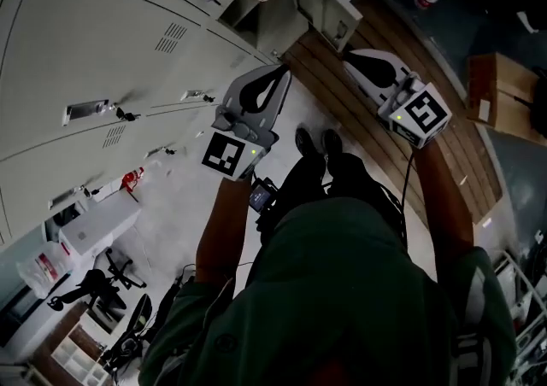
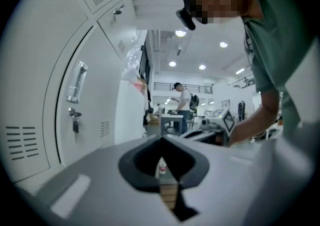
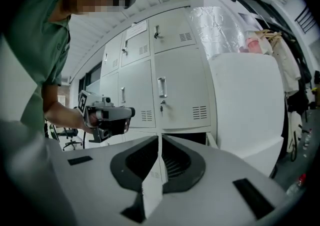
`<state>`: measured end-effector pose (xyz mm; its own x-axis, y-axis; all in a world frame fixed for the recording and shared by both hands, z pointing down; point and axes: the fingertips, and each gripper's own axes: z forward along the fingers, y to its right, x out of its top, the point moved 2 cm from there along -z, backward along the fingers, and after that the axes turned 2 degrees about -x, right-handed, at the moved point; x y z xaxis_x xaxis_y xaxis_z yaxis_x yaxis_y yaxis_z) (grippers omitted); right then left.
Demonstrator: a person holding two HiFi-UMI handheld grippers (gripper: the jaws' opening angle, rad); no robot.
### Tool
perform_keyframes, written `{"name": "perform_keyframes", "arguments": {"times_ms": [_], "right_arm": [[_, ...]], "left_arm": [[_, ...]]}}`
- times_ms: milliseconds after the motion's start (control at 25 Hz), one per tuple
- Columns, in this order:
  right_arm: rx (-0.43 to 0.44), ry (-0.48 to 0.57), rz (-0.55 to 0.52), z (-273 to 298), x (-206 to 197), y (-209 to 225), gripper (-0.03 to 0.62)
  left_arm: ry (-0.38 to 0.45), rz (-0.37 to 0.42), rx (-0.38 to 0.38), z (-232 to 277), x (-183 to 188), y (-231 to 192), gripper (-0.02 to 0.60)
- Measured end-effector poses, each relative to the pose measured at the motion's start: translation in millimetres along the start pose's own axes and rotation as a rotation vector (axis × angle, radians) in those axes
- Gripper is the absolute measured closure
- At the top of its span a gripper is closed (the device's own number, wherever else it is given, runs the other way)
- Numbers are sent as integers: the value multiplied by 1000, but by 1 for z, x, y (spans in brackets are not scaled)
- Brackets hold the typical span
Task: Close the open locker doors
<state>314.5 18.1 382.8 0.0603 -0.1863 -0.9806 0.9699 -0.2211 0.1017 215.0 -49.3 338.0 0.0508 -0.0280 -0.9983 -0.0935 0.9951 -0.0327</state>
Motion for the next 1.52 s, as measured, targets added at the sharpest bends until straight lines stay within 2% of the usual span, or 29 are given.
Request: {"name": "perform_keyframes", "arguments": {"times_ms": [280, 480, 640, 720, 960, 1200, 1520], "right_arm": [[-90, -12, -3, -20, -23, 17, 571], [-102, -89, 7, -22, -60, 51, 568], [-113, -118, 23, -9, -81, 74, 536], [-93, -130, 31, -2, -94, 91, 534], [-40, -173, 65, 21, -148, 93, 528], [63, -254, 38, 48, -201, 130, 526], [173, -298, -2, 74, -225, 133, 523]], "left_arm": [[-7, -26, -117, 25, -34, 0, 580], [-47, -69, -175, 58, -66, 2, 580], [-63, -90, -208, 76, -88, -5, 574], [-78, -96, -207, 94, -99, -10, 555], [-100, -54, -172, 97, -141, -8, 541], [-128, -79, -111, 122, -168, -17, 541], [-167, -111, -54, 129, -197, -34, 554]]}}
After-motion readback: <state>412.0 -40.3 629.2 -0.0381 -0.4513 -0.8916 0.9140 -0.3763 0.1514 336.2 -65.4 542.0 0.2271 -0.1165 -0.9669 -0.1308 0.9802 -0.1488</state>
